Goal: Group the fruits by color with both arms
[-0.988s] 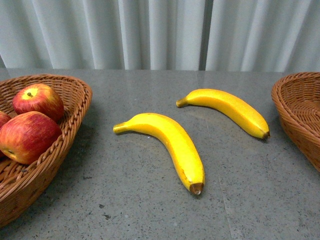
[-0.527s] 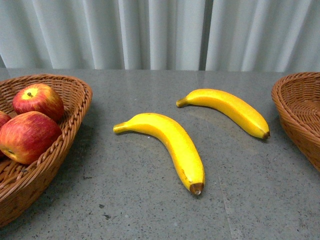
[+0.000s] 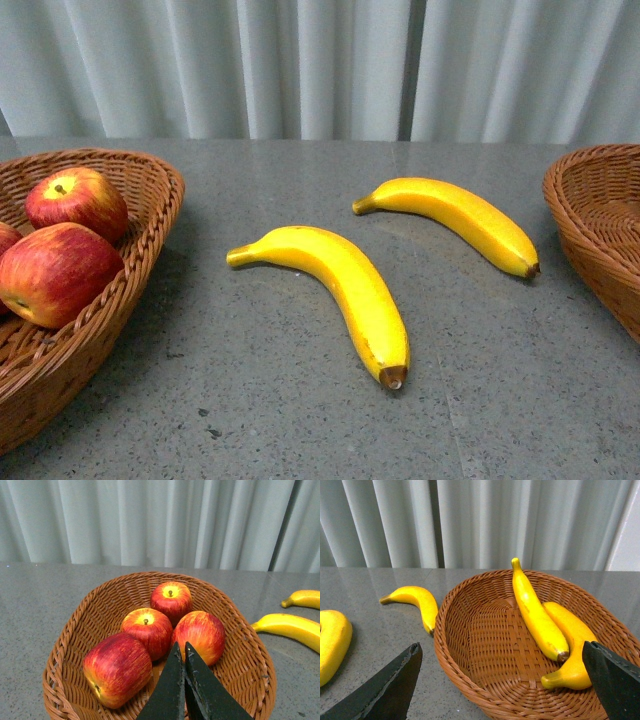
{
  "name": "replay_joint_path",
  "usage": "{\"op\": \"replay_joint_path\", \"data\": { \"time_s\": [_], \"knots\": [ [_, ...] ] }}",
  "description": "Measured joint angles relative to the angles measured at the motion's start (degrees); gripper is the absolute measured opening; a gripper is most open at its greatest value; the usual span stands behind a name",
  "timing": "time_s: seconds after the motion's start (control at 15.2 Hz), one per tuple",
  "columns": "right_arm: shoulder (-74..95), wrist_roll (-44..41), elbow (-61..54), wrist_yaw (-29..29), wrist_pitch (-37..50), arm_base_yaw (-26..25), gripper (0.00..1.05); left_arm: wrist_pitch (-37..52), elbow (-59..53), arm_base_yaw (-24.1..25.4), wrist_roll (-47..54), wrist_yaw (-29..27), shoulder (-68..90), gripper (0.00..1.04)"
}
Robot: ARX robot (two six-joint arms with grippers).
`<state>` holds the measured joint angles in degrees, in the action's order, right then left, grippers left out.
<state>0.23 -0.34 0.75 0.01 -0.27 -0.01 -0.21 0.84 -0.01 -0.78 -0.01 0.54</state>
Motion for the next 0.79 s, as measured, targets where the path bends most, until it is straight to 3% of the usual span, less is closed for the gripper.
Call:
{"op": "replay_joint_path", "data": {
  "time_s": [0.13,0.33,0.66,0.79],
  "knots": [
    [0.0,0.0,0.0,0.0,0.0,0.0,0.98,0.0,0.0,0.0,0.0,0.0,0.0,0.06],
    [0.0,0.0,0.0,0.0,0.0,0.0,0.98,0.0,0.0,0.0,0.0,0.0,0.0,0.47],
    [0.0,0.0,0.0,0.0,0.0,0.0,0.98,0.0,0.0,0.0,0.0,0.0,0.0,0.99],
    [0.0,0.0,0.0,0.0,0.0,0.0,0.98,0.0,0.0,0.0,0.1,0.0,0.0,0.98]
  ]
}}
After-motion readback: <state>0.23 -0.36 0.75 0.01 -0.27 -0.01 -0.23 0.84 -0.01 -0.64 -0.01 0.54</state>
